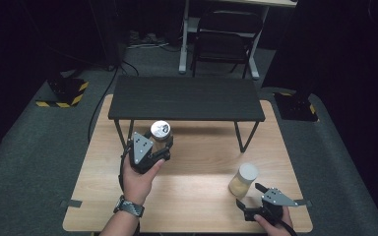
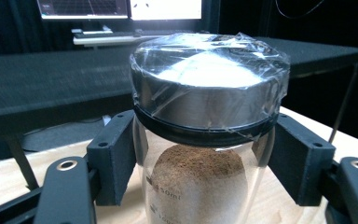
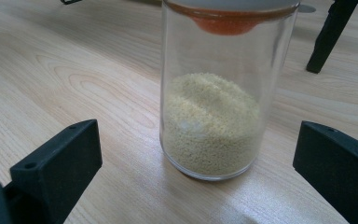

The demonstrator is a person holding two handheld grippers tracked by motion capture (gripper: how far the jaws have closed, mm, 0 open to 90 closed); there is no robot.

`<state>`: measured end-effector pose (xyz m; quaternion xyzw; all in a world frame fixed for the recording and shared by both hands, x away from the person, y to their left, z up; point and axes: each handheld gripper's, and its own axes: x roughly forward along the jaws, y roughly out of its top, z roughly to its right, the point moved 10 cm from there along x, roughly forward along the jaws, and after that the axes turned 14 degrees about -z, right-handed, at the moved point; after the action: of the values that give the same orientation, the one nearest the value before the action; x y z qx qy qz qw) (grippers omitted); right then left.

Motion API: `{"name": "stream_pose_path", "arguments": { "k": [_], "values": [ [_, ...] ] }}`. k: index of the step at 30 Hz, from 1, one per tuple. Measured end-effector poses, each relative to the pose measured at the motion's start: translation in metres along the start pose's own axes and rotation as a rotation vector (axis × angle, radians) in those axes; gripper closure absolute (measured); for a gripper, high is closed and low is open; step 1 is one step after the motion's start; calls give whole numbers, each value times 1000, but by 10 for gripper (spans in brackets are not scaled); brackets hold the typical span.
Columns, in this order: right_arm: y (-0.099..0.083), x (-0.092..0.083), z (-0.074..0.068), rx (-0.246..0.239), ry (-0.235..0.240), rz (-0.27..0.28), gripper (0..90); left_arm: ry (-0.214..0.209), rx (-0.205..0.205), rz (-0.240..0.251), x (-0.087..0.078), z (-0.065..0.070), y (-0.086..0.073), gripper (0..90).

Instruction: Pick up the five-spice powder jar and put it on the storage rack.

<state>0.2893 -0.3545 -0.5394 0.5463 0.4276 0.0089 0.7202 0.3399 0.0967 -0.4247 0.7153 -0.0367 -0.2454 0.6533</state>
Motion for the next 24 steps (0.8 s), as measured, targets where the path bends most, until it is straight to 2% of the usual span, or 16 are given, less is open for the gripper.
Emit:
{"name": "stream_pose_path", "arguments": {
  "k": [9,24],
  "values": [
    [0,0,0,-2,1,-2,8,23,7,24,-4,-2,21,302],
    [0,0,0,-8,2,-2,8,55,-17,66,-3,-11,54,303]
  ]
}}
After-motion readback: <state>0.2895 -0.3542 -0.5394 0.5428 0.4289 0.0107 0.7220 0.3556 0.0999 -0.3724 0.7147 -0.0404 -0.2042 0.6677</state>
